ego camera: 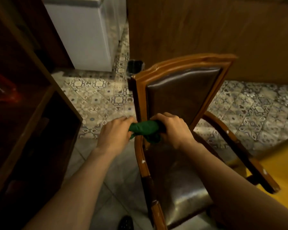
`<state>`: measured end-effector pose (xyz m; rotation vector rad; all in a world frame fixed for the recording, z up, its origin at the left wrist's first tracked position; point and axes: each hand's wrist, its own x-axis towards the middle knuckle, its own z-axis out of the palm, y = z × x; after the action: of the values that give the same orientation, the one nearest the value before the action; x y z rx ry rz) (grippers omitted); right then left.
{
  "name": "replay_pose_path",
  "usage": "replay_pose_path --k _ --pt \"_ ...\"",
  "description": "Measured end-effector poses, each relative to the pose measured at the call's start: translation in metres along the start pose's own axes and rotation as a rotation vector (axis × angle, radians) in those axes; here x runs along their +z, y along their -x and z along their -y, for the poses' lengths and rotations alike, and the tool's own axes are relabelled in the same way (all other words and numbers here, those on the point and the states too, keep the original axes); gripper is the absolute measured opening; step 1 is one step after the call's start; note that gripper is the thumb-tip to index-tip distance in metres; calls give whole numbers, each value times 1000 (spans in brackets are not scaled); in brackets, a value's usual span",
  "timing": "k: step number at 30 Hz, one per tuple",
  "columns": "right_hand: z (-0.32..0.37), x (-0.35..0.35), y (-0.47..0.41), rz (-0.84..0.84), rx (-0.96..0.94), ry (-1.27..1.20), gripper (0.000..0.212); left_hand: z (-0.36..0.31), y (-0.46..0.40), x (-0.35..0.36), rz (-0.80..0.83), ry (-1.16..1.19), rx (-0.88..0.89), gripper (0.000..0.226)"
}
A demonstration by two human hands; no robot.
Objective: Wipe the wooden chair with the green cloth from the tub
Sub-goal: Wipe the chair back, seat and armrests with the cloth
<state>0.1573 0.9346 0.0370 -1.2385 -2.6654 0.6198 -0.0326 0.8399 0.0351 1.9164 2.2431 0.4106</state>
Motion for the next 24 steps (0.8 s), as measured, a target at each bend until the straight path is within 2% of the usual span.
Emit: replay_pose_path --k 6,12,16,19,24 --pt "-28 97 -4 157 78 35 58 41 13 101 151 59 -28 41" --pt "-45 153 -9 175 149 10 60 61 14 168 208 97 -52 42" --pt "-47 171 -13 137 184 -26 62 62 16 194 214 105 -66 50" --pt "-47 182 -15 135 149 -41 59 60 21 206 222 126 -55 56" --pt "-45 201 -15 189 78 -39 69 64 28 217 271 193 -21 59"
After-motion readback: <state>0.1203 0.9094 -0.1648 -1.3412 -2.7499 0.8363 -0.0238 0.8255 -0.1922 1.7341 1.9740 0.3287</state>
